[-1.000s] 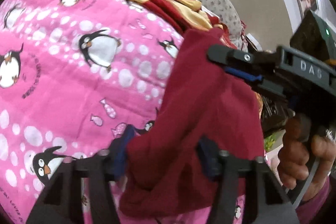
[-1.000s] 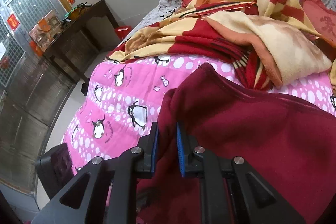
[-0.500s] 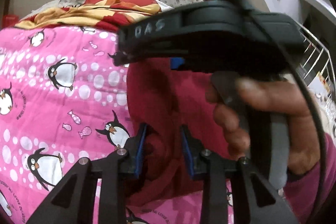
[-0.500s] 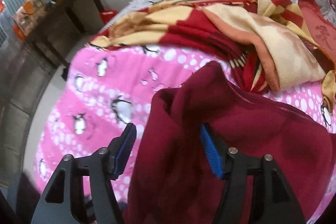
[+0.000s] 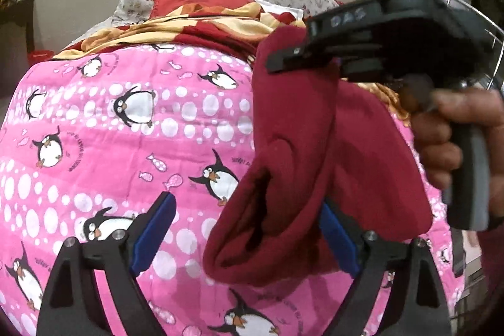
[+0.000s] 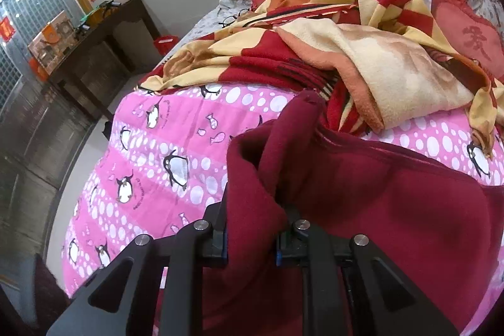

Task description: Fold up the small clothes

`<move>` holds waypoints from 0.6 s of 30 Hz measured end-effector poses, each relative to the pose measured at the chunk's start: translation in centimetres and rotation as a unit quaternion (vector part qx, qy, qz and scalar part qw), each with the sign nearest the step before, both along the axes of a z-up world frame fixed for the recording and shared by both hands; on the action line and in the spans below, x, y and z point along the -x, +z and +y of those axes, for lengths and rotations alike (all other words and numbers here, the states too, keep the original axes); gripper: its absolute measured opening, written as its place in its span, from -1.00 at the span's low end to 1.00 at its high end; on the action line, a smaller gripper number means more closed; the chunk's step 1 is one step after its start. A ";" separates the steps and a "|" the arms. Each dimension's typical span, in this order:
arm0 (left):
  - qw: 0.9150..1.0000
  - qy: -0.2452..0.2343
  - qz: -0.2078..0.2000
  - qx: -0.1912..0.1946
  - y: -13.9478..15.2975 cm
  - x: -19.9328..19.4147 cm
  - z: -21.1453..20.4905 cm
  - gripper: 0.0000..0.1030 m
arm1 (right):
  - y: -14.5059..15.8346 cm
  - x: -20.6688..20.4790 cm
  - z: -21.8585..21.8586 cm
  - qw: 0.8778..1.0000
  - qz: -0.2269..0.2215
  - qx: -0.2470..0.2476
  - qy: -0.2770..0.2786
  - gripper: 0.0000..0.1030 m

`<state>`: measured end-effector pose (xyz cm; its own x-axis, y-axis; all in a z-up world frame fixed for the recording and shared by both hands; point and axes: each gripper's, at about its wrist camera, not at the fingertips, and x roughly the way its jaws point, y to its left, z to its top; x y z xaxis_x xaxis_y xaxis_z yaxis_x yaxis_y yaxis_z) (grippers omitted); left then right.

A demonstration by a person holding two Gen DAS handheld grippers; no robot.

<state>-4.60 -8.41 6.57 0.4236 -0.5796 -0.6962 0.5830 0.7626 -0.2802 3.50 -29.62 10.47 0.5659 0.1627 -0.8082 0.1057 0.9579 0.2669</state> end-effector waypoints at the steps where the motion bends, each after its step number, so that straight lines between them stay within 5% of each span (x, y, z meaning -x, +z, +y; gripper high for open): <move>1: 1.000 -0.004 0.003 0.003 0.0 -0.2 -0.3 0.49 | 0.0 0.1 0.0 1.000 -0.001 0.001 0.000 -0.59; 3: 1.000 -0.018 0.018 0.014 0.1 -0.4 -0.9 0.11 | 0.2 0.6 -0.4 1.000 -0.002 0.004 0.002 -0.59; 7: 1.000 -0.023 0.013 0.009 0.8 0.2 -1.6 -0.16 | 0.4 1.1 -1.3 1.000 0.000 0.000 -0.003 -0.59; 18: 0.999 -0.045 0.025 0.011 3.0 2.2 -3.6 -0.46 | 2.0 3.3 -2.9 1.000 -0.008 0.025 -0.002 -0.59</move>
